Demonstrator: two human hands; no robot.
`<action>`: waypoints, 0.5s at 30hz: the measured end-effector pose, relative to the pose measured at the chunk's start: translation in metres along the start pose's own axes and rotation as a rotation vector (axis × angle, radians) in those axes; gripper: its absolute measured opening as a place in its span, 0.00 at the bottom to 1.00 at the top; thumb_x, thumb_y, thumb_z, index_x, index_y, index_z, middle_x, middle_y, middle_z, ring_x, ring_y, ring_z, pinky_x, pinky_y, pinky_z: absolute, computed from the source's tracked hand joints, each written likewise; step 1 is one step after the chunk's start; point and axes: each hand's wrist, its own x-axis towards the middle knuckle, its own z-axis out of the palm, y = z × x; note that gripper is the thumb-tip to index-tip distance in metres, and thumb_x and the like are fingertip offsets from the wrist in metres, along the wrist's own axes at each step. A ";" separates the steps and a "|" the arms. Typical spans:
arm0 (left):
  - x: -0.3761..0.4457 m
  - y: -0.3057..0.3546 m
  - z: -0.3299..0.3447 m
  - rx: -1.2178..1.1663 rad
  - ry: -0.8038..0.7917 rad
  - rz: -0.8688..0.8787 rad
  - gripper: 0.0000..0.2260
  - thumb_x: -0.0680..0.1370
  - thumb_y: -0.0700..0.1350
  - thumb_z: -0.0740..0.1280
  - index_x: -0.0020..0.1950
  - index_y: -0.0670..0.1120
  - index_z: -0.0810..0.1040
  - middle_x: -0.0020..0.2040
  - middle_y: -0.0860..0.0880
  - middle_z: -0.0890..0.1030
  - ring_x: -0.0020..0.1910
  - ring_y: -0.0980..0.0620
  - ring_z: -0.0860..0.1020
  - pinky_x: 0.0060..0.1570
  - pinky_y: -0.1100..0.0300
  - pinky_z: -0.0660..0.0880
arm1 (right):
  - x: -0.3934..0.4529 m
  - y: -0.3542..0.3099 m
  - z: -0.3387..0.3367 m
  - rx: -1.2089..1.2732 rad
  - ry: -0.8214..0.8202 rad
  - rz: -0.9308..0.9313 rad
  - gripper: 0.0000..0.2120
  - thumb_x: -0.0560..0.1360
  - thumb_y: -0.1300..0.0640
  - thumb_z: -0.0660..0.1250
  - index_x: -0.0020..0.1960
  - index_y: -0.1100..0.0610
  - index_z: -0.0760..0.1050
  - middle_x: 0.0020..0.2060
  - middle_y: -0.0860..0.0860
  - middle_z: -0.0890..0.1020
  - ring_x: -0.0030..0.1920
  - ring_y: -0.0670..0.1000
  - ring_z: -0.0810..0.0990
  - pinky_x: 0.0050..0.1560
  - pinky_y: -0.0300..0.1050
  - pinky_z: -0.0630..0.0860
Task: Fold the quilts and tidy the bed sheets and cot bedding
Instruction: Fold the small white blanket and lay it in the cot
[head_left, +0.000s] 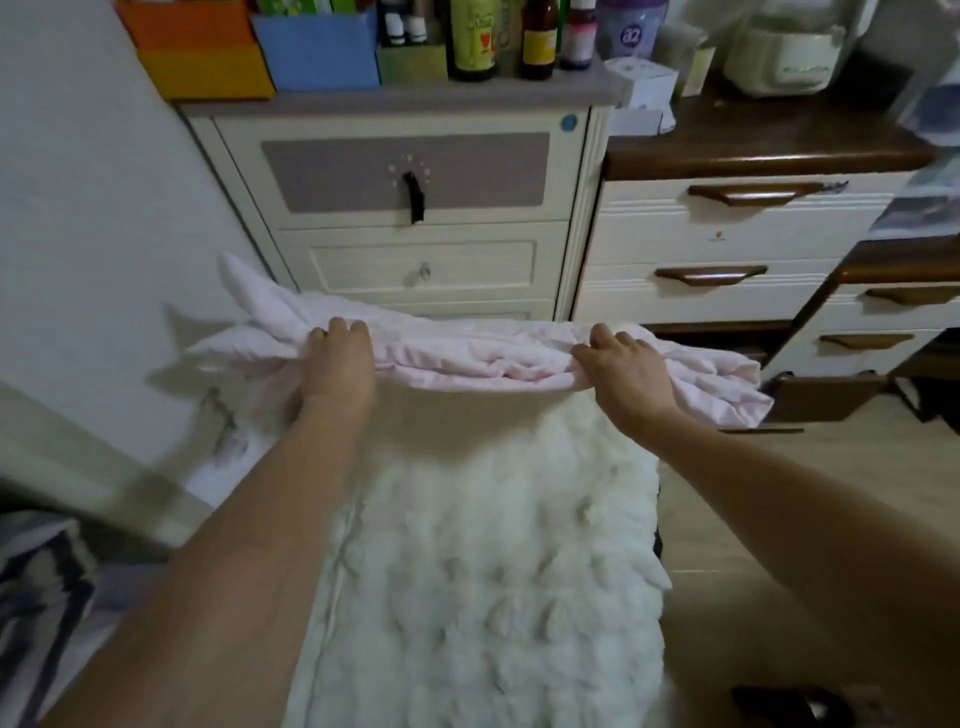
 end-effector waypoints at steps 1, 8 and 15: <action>-0.014 0.000 0.021 0.018 -0.063 -0.016 0.14 0.79 0.37 0.59 0.65 0.40 0.70 0.63 0.39 0.71 0.63 0.40 0.70 0.57 0.49 0.69 | -0.012 -0.007 0.019 0.006 -0.043 -0.012 0.14 0.75 0.63 0.58 0.58 0.55 0.74 0.53 0.56 0.73 0.50 0.58 0.74 0.47 0.51 0.69; -0.111 0.007 0.187 0.142 -0.496 -0.040 0.13 0.81 0.38 0.55 0.66 0.42 0.68 0.66 0.41 0.68 0.64 0.44 0.71 0.62 0.54 0.68 | -0.113 -0.042 0.164 0.062 -0.581 -0.125 0.17 0.76 0.63 0.57 0.63 0.53 0.70 0.58 0.54 0.71 0.57 0.56 0.74 0.51 0.48 0.70; -0.138 0.022 0.276 0.080 -0.699 -0.158 0.15 0.81 0.41 0.57 0.67 0.45 0.74 0.66 0.46 0.74 0.69 0.45 0.70 0.59 0.53 0.71 | -0.143 -0.061 0.250 0.183 -0.776 -0.066 0.16 0.80 0.47 0.59 0.64 0.53 0.72 0.62 0.53 0.75 0.62 0.55 0.74 0.61 0.47 0.68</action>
